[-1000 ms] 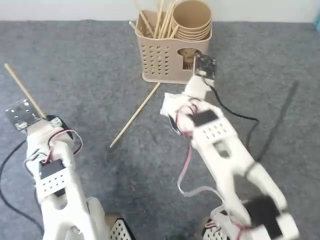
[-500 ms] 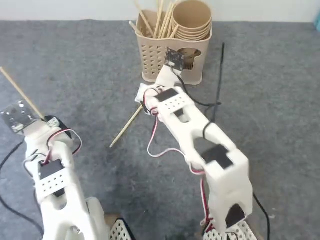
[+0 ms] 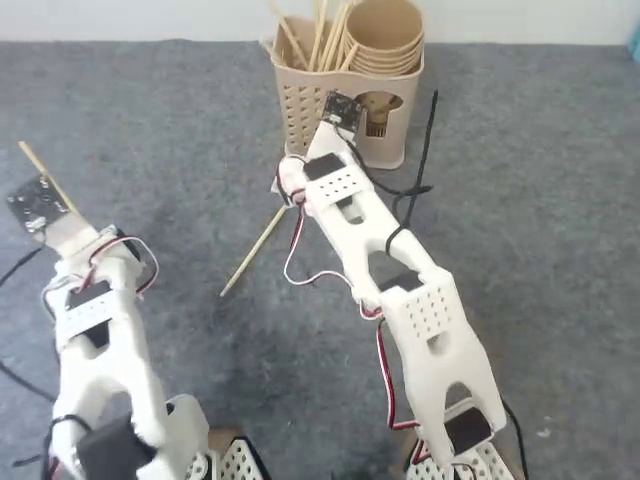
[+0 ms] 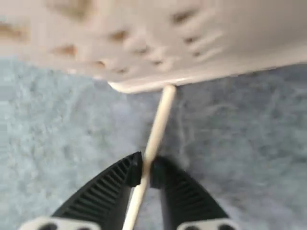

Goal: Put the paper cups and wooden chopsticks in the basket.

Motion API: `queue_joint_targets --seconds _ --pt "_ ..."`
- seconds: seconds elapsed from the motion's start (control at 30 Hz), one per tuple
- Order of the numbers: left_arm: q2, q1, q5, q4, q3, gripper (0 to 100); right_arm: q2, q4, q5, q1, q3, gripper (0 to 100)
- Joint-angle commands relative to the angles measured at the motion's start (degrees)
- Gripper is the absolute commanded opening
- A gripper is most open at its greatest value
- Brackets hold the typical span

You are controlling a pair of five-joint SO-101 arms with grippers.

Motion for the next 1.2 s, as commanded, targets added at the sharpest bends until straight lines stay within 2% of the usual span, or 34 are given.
queue_joint_targets --seconds 0.0,0.2,0.4,0.57,0.77,1.0,1.17 --pt "0.00 -0.18 0.35 0.79 -3.65 1 -0.22 6.55 -0.35 0.48 -6.77 0.5" --pt "-0.44 -0.18 0.26 0.88 -3.47 1 -5.14 21.23 0.18 -0.40 -10.99 0.8" --pt "-0.44 -0.09 0.26 0.79 -3.47 1 -15.87 33.71 5.45 -4.70 -11.16 0.8" --pt "-0.26 -0.09 0.18 0.70 -3.56 1 -23.34 40.48 7.47 -9.54 -10.90 0.9" --pt "-0.26 0.18 0.18 0.70 -3.65 1 -33.01 46.73 11.69 -10.33 -10.90 0.9" --pt "-0.35 0.26 0.18 0.70 -3.56 1 -49.54 44.97 14.95 -9.89 1.49 0.9" --pt "-0.35 0.26 0.18 0.70 -3.56 1 -62.46 30.73 18.11 -4.97 17.58 0.9"
